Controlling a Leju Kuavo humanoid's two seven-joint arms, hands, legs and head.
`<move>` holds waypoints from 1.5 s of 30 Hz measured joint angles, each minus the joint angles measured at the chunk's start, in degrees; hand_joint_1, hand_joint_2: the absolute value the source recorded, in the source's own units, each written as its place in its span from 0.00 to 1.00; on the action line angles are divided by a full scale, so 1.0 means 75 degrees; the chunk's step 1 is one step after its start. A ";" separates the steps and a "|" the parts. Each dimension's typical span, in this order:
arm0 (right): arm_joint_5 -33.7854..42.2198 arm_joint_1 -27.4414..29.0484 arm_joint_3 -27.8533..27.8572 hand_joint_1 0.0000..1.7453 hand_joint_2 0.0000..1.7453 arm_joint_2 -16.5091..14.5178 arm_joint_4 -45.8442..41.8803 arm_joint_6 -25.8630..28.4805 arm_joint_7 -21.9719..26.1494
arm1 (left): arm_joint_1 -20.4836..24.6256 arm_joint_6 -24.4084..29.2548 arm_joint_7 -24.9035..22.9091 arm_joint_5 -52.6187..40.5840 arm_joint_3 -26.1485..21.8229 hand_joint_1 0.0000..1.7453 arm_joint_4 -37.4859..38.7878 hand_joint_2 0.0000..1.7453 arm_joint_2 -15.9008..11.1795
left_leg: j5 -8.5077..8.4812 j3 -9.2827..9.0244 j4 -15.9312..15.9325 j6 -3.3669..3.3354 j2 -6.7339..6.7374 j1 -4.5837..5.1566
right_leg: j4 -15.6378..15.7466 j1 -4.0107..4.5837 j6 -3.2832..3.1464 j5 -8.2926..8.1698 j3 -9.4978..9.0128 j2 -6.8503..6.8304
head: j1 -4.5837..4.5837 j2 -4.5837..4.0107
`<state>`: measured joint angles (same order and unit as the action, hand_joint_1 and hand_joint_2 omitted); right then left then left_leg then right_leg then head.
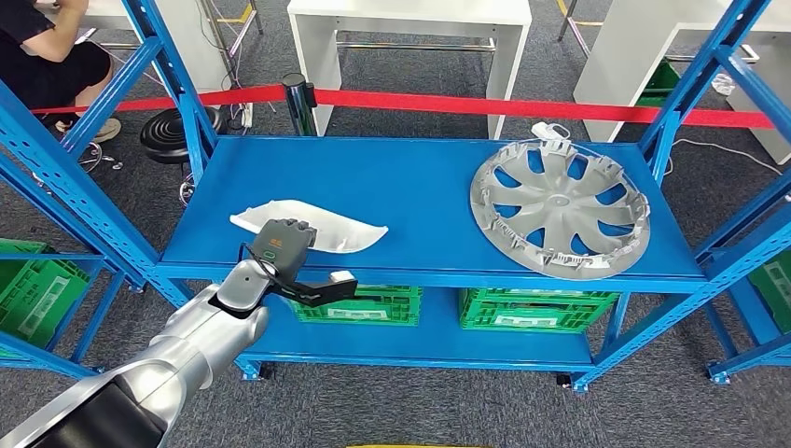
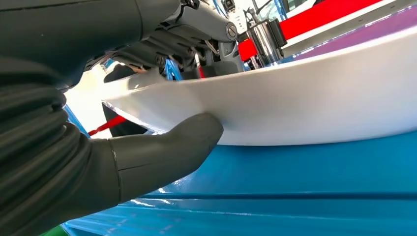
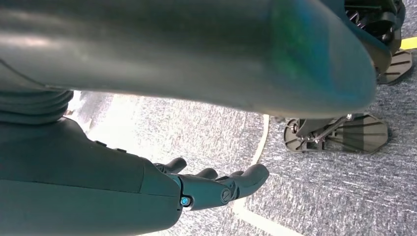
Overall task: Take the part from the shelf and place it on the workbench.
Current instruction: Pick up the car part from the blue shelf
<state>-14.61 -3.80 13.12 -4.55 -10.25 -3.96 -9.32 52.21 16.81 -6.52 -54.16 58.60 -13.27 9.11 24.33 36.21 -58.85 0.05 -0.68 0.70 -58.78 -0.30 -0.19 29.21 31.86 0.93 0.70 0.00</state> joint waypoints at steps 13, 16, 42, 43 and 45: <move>0.0025 0.0060 0.0123 0.00 0.00 0.0000 0.0003 0.0018 0.0010 | 0.0035 0.0000 0.0095 -0.0069 -0.0002 1.00 0.0003 1.00 0.0052 | 0.0000 -0.0003 0.0000 0.0000 0.0005 0.0000 | 0.0000 0.0001 0.0000 0.0000 -0.0002 0.0000 | 0.0000 0.0000; 0.0025 0.0064 0.0125 0.00 0.00 0.0000 0.0003 0.0018 0.0010 | 0.0035 0.0000 0.0093 -0.0071 -0.0001 1.00 0.0003 1.00 0.0055 | 0.0000 -0.0003 0.0000 0.0000 0.0005 0.0000 | 0.0000 0.0001 0.0000 0.0000 -0.0002 0.0000 | 0.0000 0.0000; -0.0022 0.0064 0.0134 0.00 0.00 0.0000 0.0002 -0.0031 0.0018 | -0.0057 0.0455 0.1042 0.0665 -0.0339 1.00 0.0003 1.00 0.0036 | 0.0000 -0.0008 0.0000 0.0000 -0.0002 0.0000 | 0.0000 0.0000 0.0001 0.0000 -0.0011 -0.0004 | 0.0000 0.0000; -0.0006 0.0064 0.0144 0.00 0.00 0.0000 0.0002 -0.0013 0.0021 | -0.0072 0.0468 0.1314 0.1022 -0.0498 1.00 -0.0016 1.00 0.0045 | 0.0000 -0.0008 0.0000 0.0000 -0.0002 0.0000 | 0.0000 0.0000 0.0001 0.0000 -0.0010 -0.0004 | 0.0000 0.0000; 0.0032 0.0069 0.0175 0.00 0.00 0.0000 0.0003 0.0020 0.0028 | -0.0090 0.0399 0.2063 0.1904 -0.0930 1.00 -0.0086 1.00 0.0092 | 0.0000 -0.0009 -0.0001 -0.0001 -0.0003 0.0000 | 0.0000 -0.0001 0.0001 0.0000 -0.0009 -0.0005 | 0.0000 0.0000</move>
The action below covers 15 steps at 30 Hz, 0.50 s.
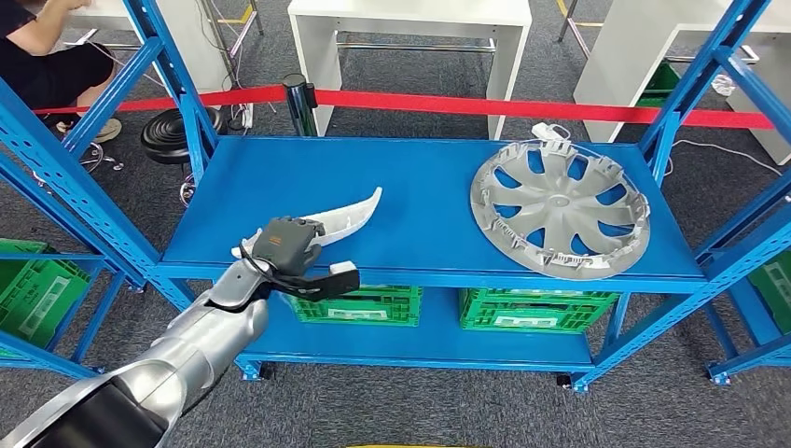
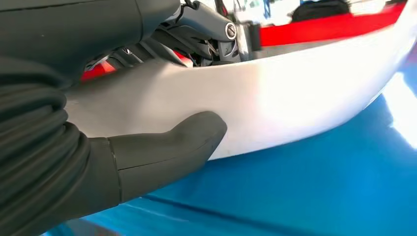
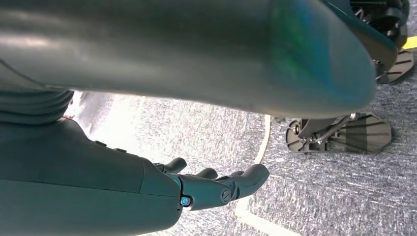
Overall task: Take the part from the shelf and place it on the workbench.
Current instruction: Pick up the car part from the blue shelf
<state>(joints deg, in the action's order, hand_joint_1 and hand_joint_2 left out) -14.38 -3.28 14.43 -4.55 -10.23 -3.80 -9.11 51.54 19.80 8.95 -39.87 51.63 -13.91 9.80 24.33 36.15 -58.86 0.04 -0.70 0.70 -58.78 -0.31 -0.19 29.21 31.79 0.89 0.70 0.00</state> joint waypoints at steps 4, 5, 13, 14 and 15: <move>0.0156 0.0024 0.0143 0.00 0.00 0.0000 0.0000 0.0103 0.0071 | -0.0016 -0.0855 0.1953 0.1886 -0.1216 1.00 -0.0453 1.00 0.0219 | 0.0000 0.0001 -0.0001 -0.0001 -0.0007 0.0001 | 0.0000 -0.0001 0.0000 0.0000 -0.0001 -0.0007 | 0.0001 0.0000; 0.0192 0.0031 0.0186 0.00 0.00 0.0000 -0.0001 0.0130 0.0093 | -0.0041 -0.1070 0.2256 0.2145 -0.1449 1.00 -0.0704 1.00 0.0259 | 0.0000 0.0002 -0.0001 -0.0001 -0.0005 0.0003 | 0.0000 -0.0002 0.0001 0.0000 -0.0001 -0.0005 | 0.0001 0.0000; 0.0278 0.0135 0.0412 0.00 0.00 0.0001 -0.0002 0.0155 0.0128 | -0.0782 -0.1898 0.2269 0.3115 -0.1907 1.00 -0.4117 1.00 -0.0232 | 0.0003 0.0001 0.0005 -0.0002 0.0003 0.0003 | 0.0000 -0.0001 0.0001 0.0001 0.0002 0.0002 | 0.0001 0.0000; 0.0293 0.0138 0.0433 0.00 0.00 0.0001 -0.0001 0.0157 0.0125 | -0.0915 -0.1960 0.2360 0.3293 -0.1937 1.00 -0.4477 1.00 -0.0319 | 0.0004 0.0001 0.0006 -0.0001 0.0003 0.0003 | 0.0000 -0.0002 0.0001 0.0001 0.0001 0.0002 | 0.0001 0.0000; 0.0303 0.0141 0.0460 0.00 0.00 0.0001 -0.0001 0.0162 0.0118 | -0.1065 -0.2016 0.2417 0.3455 -0.1963 1.00 -0.4869 1.00 -0.0417 | 0.0005 0.0000 0.0007 0.0000 0.0004 0.0004 | 0.0001 -0.0008 0.0001 0.0001 0.0002 0.0002 | 0.0001 0.0000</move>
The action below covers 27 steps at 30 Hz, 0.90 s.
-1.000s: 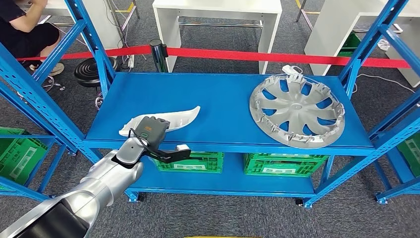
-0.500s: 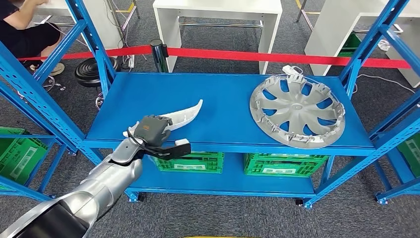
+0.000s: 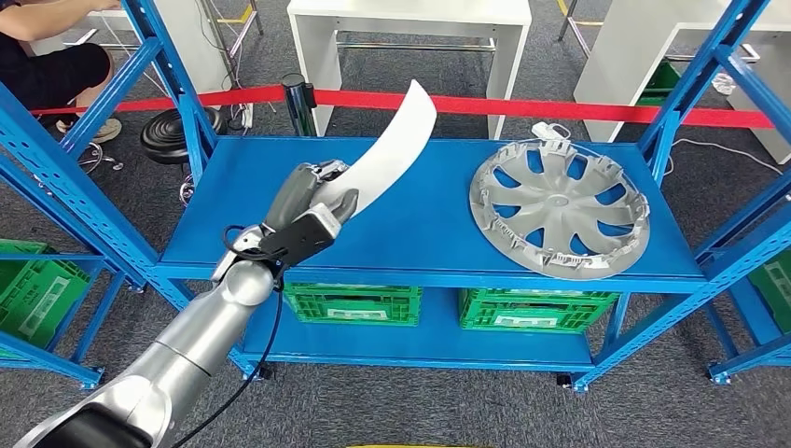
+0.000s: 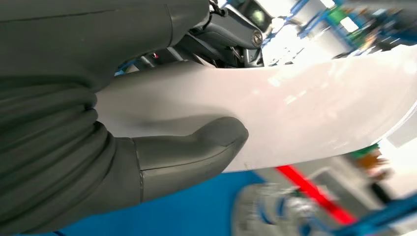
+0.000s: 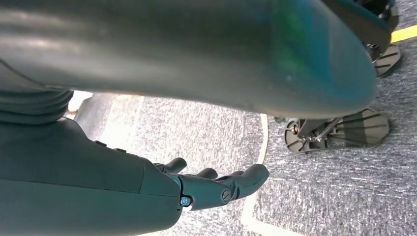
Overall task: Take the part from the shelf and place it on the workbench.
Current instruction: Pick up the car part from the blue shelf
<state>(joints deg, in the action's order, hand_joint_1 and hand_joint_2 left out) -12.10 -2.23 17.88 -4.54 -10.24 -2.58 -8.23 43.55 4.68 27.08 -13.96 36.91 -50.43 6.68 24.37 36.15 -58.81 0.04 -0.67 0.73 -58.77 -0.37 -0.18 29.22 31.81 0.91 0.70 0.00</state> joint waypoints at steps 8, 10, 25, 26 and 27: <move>0.0035 0.0025 0.0119 0.00 0.00 -0.0001 0.0000 0.0117 -0.0015 | -0.0896 -0.0336 -0.0271 0.0422 -0.0131 1.00 -0.2447 1.00 -0.0472 | 0.0032 0.0003 -0.0020 -0.0039 -0.0009 0.0025 | 0.0003 -0.0047 0.0038 0.0020 -0.0010 -0.0006 | -0.0001 0.0000; 0.0054 0.0029 0.0132 0.00 0.00 -0.0001 -0.0001 0.0122 -0.0001 | -0.1020 -0.0483 -0.0275 0.0548 -0.0172 1.00 -0.2773 1.00 -0.0516 | 0.0052 0.0004 -0.0036 -0.0070 -0.0008 0.0041 | 0.0006 -0.0064 0.0066 0.0028 -0.0016 -0.0005 | -0.0001 0.0000; 0.0036 0.0084 0.0259 0.00 0.00 -0.0003 -0.0001 0.0095 0.0104 | -0.1986 -0.0790 -0.0079 0.0951 -0.0458 1.00 -0.4409 1.00 -0.0874 | 0.0051 -0.0081 -0.0007 -0.0129 0.0089 -0.0043 | -0.0466 -0.0090 0.0215 0.0043 0.0225 -0.0102 | 0.0014 0.0000; 0.0008 0.0085 0.0259 0.00 0.00 -0.0007 -0.0001 0.0079 0.0130 | -0.2043 -0.0851 -0.0084 0.1004 -0.0495 1.00 -0.4546 1.00 -0.0923 | 0.0055 -0.0070 -0.0042 -0.0080 0.0078 -0.0035 | -0.0231 -0.0081 0.0170 -0.0024 0.0109 -0.0099 | 0.0012 0.0000; -0.0021 0.0083 0.0259 0.00 0.00 -0.0009 -0.0001 0.0057 0.0147 | -0.2081 -0.0888 -0.0090 0.1035 -0.0526 1.00 -0.4665 1.00 -0.0973 | 0.0045 -0.0058 -0.0057 -0.0027 0.0067 -0.0026 | -0.0181 -0.0067 0.0112 -0.0025 0.0099 -0.0088 | 0.0007 0.0000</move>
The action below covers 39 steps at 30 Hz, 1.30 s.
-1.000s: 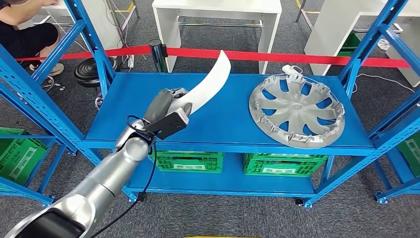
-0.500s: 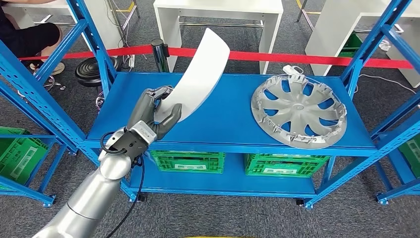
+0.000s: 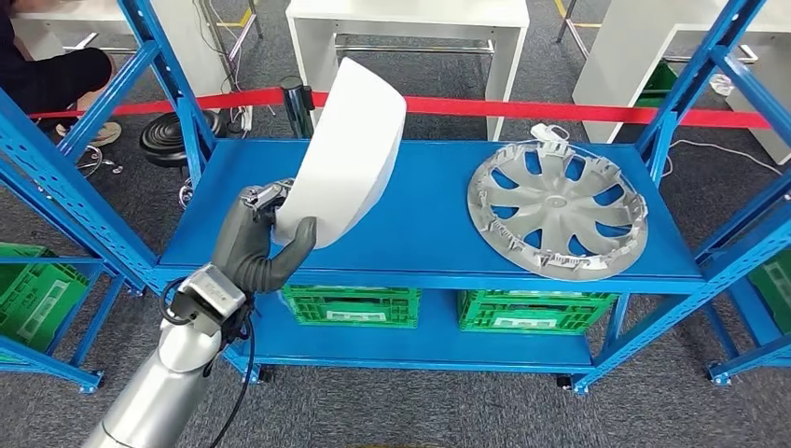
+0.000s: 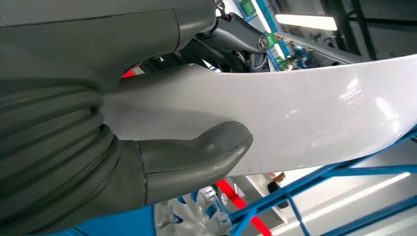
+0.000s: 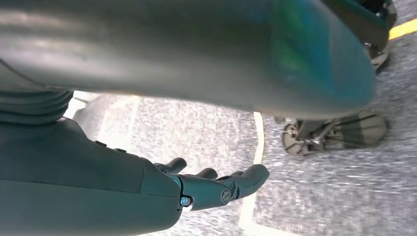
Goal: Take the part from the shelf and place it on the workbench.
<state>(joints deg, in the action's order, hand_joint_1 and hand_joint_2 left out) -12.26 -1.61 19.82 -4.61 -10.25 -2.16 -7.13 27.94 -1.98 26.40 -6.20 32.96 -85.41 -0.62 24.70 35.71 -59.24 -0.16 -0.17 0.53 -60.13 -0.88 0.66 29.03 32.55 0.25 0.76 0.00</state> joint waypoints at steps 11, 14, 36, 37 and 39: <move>-0.0266 -0.0002 -0.0023 0.00 0.00 0.0038 0.0003 -0.0208 0.0090 | -0.0403 -0.0027 -0.0093 0.0005 -0.0299 1.00 -0.0676 1.00 -0.0342 | 0.1123 0.0145 -0.1628 0.0347 -0.0007 -0.0091 | 0.0035 -0.0011 -0.0304 -0.0532 0.0617 -0.0012 | -0.0054 0.0000; -0.0277 -0.0013 -0.0027 0.00 0.00 0.0039 0.0003 -0.0235 0.0082 | -0.0407 -0.0027 -0.0092 0.0004 -0.0341 1.00 -0.0782 1.00 -0.0358 | 0.0853 -0.0902 -0.0131 0.0248 -0.0022 -0.0058 | 0.0043 -0.0006 -0.0208 -0.0698 0.0725 -0.0003 | -0.0053 0.0000; -0.0050 -0.0055 -0.0017 0.00 0.00 0.0142 0.0020 -0.0516 0.0100 | -0.0439 0.0006 0.0111 0.0201 -0.0660 1.00 -0.0301 1.00 -0.0463 | 0.0377 0.0480 -0.0573 0.0297 0.0040 -0.0065 | 0.0220 0.0032 -0.0321 -0.0071 -0.0099 -0.0048 | -0.0040 0.0000; -0.0050 -0.0055 -0.0017 0.00 0.00 0.0147 0.0020 -0.0516 0.0099 | -0.0434 0.0007 0.0111 0.0203 -0.0668 1.00 -0.0275 1.00 -0.0469 | 0.0769 0.0606 -0.1042 0.0343 0.0035 -0.0078 | 0.0220 0.0032 -0.0336 -0.0160 0.0004 -0.0047 | -0.0050 0.0000; -0.0050 -0.0050 -0.0017 0.00 0.00 0.0149 0.0020 -0.0516 0.0098 | -0.0431 0.0008 0.0114 0.0209 -0.0673 1.00 -0.0223 1.00 -0.0478 | 0.1219 0.0741 -0.1943 0.0410 0.0035 -0.0110 | 0.0209 0.0031 -0.0328 -0.0343 0.0218 -0.0052 | -0.0052 0.0000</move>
<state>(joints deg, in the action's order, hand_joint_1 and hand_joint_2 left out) -12.63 -1.98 19.69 -3.50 -10.10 -6.03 -6.39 24.71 -1.92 27.26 -4.63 27.91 -87.09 -4.21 33.85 41.27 -73.81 2.92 0.10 -0.30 -58.56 -0.64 -1.80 26.46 34.18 -0.15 0.37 0.00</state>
